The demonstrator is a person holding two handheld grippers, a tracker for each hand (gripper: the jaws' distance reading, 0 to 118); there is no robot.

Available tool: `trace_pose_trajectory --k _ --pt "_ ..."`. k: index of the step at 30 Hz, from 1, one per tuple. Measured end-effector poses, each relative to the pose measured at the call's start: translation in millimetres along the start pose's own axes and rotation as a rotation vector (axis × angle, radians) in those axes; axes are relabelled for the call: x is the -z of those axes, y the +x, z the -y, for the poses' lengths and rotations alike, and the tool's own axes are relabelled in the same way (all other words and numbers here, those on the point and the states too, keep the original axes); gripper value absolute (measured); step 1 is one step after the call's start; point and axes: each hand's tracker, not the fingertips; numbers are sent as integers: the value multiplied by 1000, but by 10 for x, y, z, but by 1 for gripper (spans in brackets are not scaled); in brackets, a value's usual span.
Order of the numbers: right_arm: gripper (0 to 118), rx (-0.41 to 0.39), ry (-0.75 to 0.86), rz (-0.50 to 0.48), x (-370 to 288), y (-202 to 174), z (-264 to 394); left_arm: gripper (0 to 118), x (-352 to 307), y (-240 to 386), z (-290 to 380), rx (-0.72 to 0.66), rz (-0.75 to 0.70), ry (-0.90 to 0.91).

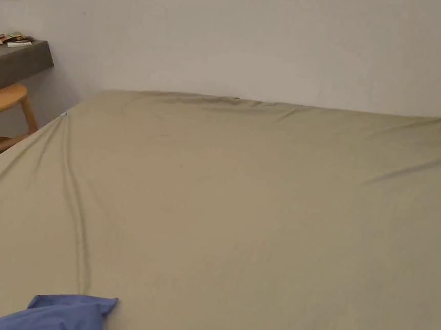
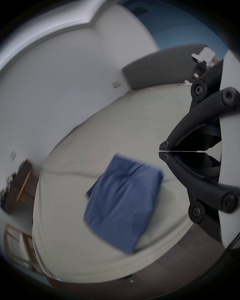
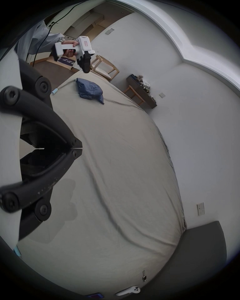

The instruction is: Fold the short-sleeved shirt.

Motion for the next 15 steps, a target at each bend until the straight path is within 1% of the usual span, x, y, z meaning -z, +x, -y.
trace_pose_trajectory --k 1,4,6,7,9,13,15 --pt "2 4 14 10 -73 36 31 0 101 185 131 47 -12 -12" --pt "2 4 61 70 -298 190 112 0 502 818 572 246 -56 -53" --pt "2 -9 98 125 -444 281 152 0 727 1227 839 336 -49 -87" --pt "2 -17 121 152 -505 332 173 0 818 1427 966 396 -38 -85" --pt "2 -32 153 219 -587 429 191 0 991 1890 1282 471 -11 -65" --pt "2 -141 283 364 -787 431 103 0 1014 2622 1658 589 35 90" --pt "2 -192 362 403 -904 399 18 0 960 2867 1740 643 42 207"
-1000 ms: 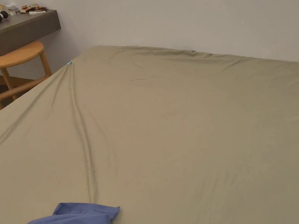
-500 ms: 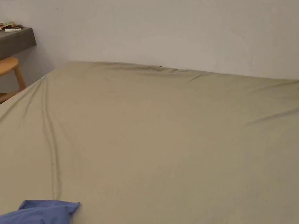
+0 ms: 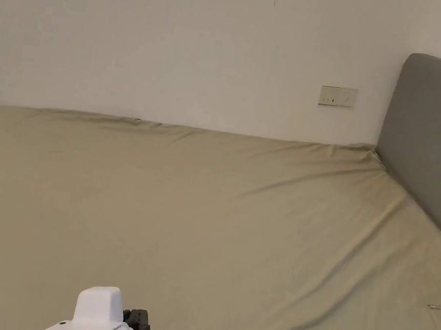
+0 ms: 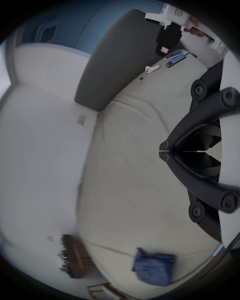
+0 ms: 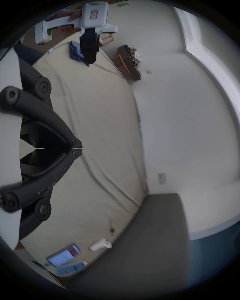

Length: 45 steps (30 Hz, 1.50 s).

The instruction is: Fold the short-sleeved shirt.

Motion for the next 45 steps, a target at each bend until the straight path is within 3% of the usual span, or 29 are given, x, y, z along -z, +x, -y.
trace_pose_trajectory --k 4,9,14,20,45 --pt "2 -93 202 94 -190 -62 -248 0 -216 331 -155 159 -109 262" --pt "2 -128 446 184 -421 -260 -426 0 -638 539 -261 277 -196 553" --pt "2 -182 543 256 -483 -411 -427 0 -759 598 -165 377 -291 668" --pt "2 -141 523 218 -488 -439 -417 0 -719 480 -125 249 -237 581" --pt "2 -163 468 153 -417 -565 -408 0 -717 362 -102 226 -210 550"
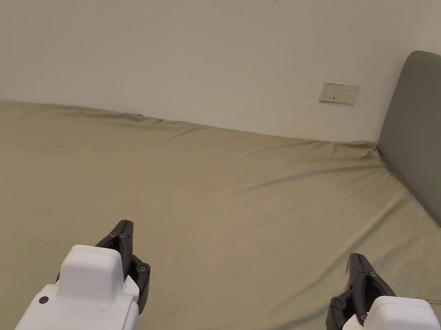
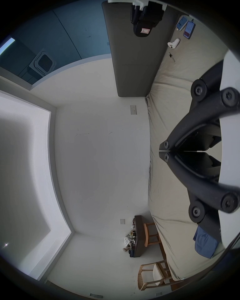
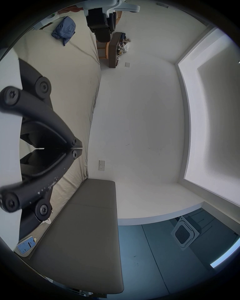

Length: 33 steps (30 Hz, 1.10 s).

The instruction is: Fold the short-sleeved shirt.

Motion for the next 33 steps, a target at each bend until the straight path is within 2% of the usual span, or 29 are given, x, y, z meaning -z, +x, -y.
trace_pose_trajectory --k 23,24,27,28,29,30,31,32,33 --pt "2 -19 -6 -17 12 -63 8 0 7 -2 -2 -3 11 3" --pt "4 -19 -3 -12 12 -65 9 3 4 -1 -5 -6 8 7" --pt "16 -8 -4 -36 12 -51 14 30 4 -18 -11 -14 9 9" --pt "25 -7 -2 -34 11 -54 16 44 3 -19 -10 -16 6 11" --pt "38 -6 1 -30 1 -58 15 60 1 -22 -9 -17 -3 15" --pt "58 -6 2 -26 0 -59 16 77 0 -25 -7 -17 -6 18" --pt "89 -4 1 -25 7 -55 16 98 1 -32 -6 -18 -7 18" --pt "112 -3 -1 -25 16 -50 16 111 0 -38 -3 -20 -5 17" --pt "118 -1 0 -22 11 -51 15 118 -3 -44 1 -21 -3 19"
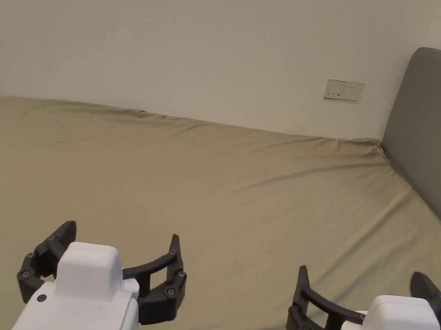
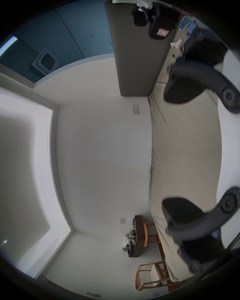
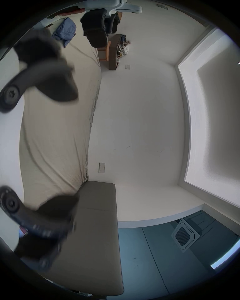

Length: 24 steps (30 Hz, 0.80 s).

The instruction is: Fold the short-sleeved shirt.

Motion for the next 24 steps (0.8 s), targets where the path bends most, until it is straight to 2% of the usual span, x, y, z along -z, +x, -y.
trace_pose_trajectory --k 1,24 --pt "118 13 37 4 -28 5 5 118 -7 -3 4 -1 -1 4" --pt "118 8 9 9 -15 6 21 118 -28 3 26 10 -23 15"
